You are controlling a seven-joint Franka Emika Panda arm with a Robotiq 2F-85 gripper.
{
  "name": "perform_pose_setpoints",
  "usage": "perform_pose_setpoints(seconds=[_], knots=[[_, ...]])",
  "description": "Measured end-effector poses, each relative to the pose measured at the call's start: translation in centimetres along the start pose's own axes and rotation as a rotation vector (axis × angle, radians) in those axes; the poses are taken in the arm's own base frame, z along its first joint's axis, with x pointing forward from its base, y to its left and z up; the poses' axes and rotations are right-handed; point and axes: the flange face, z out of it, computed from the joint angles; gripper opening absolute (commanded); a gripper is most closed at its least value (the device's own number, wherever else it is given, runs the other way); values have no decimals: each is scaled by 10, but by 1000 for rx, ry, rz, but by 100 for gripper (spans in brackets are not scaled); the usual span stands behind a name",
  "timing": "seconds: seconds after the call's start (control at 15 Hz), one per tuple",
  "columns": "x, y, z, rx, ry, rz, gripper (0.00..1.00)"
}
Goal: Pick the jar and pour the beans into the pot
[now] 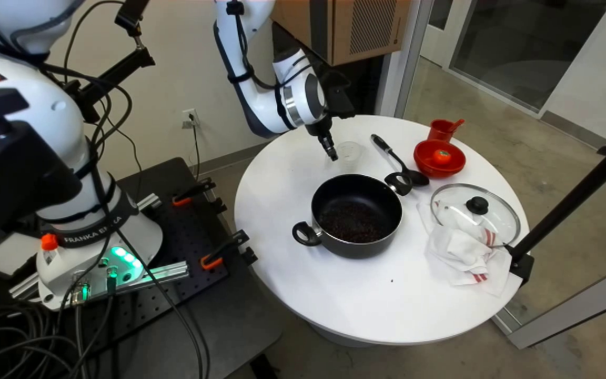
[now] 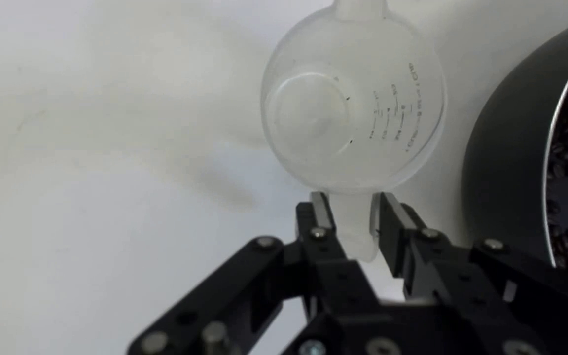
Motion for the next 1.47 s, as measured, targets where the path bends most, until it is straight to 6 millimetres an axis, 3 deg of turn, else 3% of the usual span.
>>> perform_pose_setpoints(seconds=[0.4,0.47,0.6,0.93,1.2,1.47], knots=[[28,0,7,7,59,-1,7],[30,0,8,9,67,1,53],[32,-1,10,14,79,9,60],[34,-5,14,39,111,37,96],[42,-1,12,85,202,97,100],[34,14,-25,137,414,228,100]])
